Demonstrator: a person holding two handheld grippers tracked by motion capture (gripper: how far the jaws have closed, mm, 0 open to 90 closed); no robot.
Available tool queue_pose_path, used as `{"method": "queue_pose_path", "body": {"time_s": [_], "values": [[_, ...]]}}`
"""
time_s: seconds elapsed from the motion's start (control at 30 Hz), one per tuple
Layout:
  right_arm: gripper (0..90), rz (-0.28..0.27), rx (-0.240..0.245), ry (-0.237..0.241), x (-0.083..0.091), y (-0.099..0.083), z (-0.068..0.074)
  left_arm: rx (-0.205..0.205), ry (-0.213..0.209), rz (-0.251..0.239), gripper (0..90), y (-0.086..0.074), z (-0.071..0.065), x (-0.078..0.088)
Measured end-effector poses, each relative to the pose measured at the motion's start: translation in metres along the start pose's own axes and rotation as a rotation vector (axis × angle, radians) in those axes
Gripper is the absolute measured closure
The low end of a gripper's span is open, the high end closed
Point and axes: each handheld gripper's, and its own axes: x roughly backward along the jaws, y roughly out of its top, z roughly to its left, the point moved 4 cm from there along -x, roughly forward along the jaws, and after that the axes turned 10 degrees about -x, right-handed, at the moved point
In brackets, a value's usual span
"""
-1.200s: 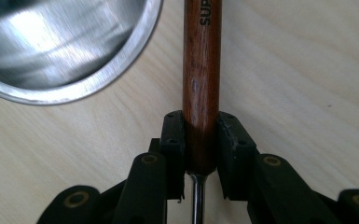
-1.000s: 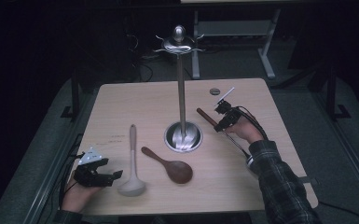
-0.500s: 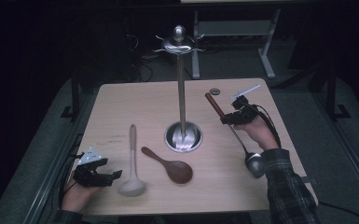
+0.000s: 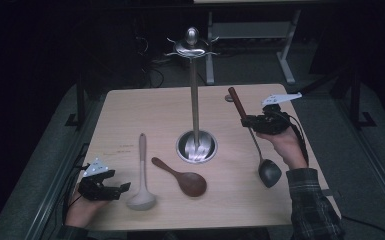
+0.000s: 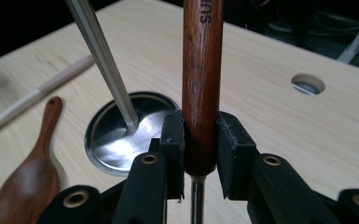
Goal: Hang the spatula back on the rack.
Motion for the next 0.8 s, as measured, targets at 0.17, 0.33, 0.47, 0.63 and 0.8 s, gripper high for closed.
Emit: {"method": "queue_pose_path", "body": {"time_s": [0.17, 0.33, 0.47, 0.63, 0.8], "values": [[73.7, -0.061, -0.004, 0.026, 0.012, 0.004, 0.003, 0.007, 0.003, -0.002, 18.2, 0.000, 0.000, 0.001], [73.7, -0.112, -0.002, 0.061, 0.023, 0.007, 0.007, -0.005, 0.003, 0.002, 18.2, 0.000, 0.001, 0.000], [73.6, -0.165, 0.002, 0.102, 0.033, 0.012, 0.011, 0.003, 0.002, -0.001, 18.2, 0.000, 0.000, 0.000], [73.6, -0.207, 0.018, 0.141, 0.040, 0.016, 0.017, 0.005, 0.002, -0.004, 18.2, 0.000, 0.000, 0.000], [73.6, -0.233, 0.023, 0.171, 0.046, 0.022, 0.023, 0.001, 0.004, -0.001, 18.2, 0.000, 0.000, 0.000]]}}
